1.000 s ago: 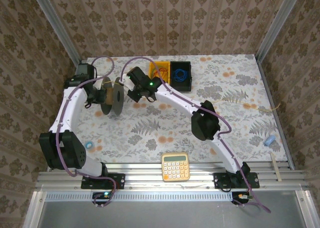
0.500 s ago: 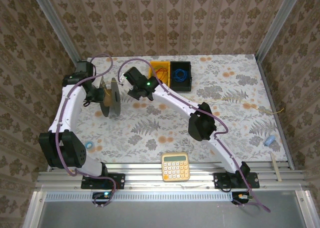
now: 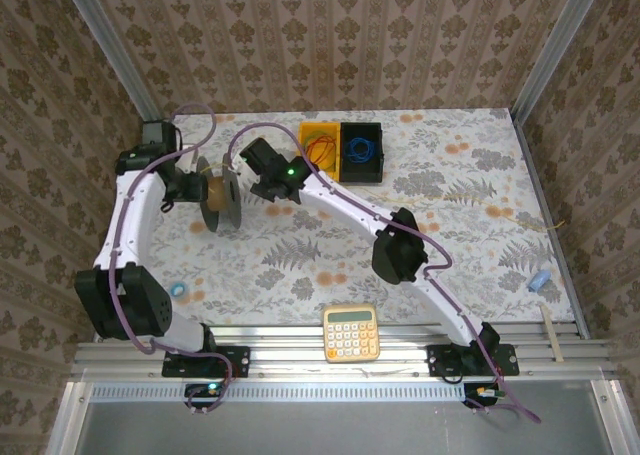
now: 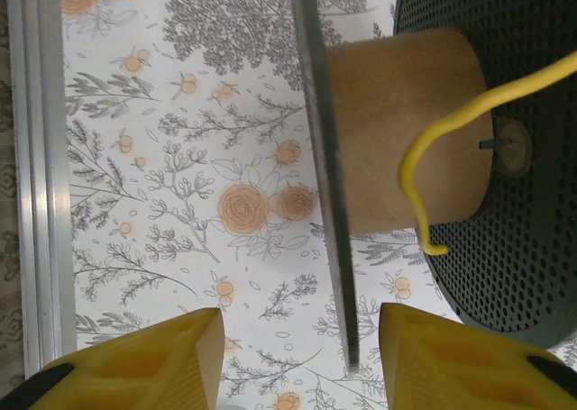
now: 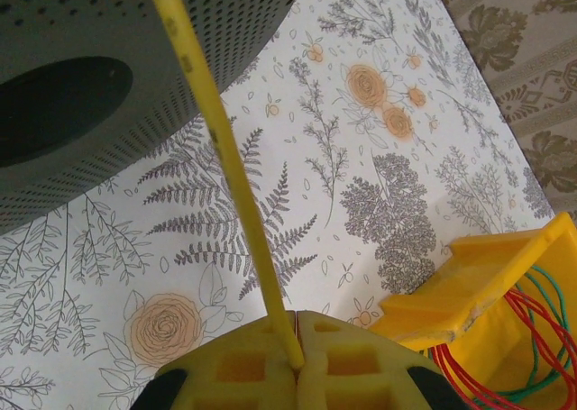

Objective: Wrap the cables

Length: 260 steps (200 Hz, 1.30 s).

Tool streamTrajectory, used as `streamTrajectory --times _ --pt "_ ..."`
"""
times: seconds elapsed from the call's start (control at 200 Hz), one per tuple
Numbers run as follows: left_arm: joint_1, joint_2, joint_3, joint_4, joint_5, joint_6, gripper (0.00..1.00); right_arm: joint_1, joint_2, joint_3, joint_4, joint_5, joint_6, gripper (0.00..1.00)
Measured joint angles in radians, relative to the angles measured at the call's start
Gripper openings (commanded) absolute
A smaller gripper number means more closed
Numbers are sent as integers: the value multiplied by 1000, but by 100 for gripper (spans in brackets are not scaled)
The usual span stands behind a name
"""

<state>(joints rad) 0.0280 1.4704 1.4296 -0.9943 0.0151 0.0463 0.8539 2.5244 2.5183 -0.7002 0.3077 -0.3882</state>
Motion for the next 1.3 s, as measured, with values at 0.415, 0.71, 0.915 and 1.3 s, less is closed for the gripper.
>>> streamTrajectory --times 0.415,0.71,0.915,1.3 --pt "11 -67 -68 146 91 -36 55 3 30 53 -23 9 -9 0" --pt "-2 -3 -84 230 70 -60 48 11 30 55 -28 11 -16 0" --pt "-2 25 -84 253 67 -77 32 11 30 55 -34 11 -21 0" --pt "-7 37 -84 280 63 -77 8 11 30 58 -32 4 -21 0"
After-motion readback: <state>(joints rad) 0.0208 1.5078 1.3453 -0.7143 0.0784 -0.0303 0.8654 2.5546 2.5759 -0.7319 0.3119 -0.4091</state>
